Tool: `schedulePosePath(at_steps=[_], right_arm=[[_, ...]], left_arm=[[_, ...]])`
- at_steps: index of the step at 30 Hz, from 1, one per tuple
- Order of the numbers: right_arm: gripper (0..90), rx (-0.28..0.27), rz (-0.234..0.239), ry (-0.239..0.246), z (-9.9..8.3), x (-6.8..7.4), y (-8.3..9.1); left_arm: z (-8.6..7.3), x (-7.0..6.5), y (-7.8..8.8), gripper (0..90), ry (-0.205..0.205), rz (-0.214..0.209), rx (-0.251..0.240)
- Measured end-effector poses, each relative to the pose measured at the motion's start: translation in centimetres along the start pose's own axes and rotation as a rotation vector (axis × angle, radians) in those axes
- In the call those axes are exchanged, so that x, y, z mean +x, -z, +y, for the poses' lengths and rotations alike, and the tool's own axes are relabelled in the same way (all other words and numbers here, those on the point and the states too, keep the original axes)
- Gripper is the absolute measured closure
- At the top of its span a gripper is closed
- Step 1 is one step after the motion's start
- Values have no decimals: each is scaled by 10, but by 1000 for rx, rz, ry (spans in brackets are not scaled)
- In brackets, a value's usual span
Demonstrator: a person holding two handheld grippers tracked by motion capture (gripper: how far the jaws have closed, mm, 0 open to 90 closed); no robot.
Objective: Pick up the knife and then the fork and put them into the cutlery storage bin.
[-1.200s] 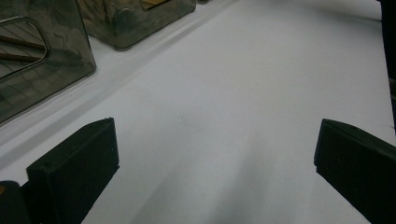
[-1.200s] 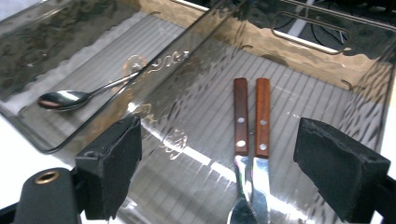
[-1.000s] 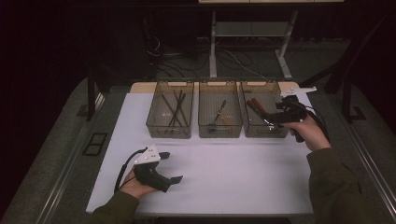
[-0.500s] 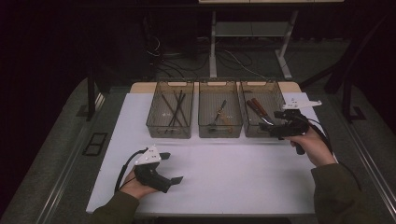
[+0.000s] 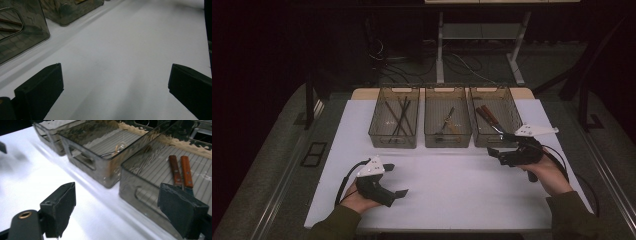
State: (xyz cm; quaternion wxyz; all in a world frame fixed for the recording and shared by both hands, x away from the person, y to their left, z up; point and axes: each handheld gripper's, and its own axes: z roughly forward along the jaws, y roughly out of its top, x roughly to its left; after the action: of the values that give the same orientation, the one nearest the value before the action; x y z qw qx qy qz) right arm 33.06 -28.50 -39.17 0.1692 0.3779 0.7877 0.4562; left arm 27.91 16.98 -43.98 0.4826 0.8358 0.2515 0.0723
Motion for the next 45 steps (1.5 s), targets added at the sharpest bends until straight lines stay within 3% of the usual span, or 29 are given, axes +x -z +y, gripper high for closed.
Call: schedulePosePath(at_steps=[6, 16, 28, 39, 45], right_arm=[[154, -21, 16, 0, -12, 11, 8], [154, -2, 42, 11, -42, 26, 13], [154, 4, 79, 38, -63, 41, 19], [154, 14, 82, 44, -76, 48, 22], [154, 50, 78, 50, -81, 46, 21]], left_arm=[[0, -1, 0, 0, -1, -2, 1], [0, -2, 0, 0, -4, 0, 1], [1, -3, 0, 0, -8, -3, -1], [1, -3, 1, 0, -9, -10, -1], [1, -4, 1, 0, -12, -11, 0]])
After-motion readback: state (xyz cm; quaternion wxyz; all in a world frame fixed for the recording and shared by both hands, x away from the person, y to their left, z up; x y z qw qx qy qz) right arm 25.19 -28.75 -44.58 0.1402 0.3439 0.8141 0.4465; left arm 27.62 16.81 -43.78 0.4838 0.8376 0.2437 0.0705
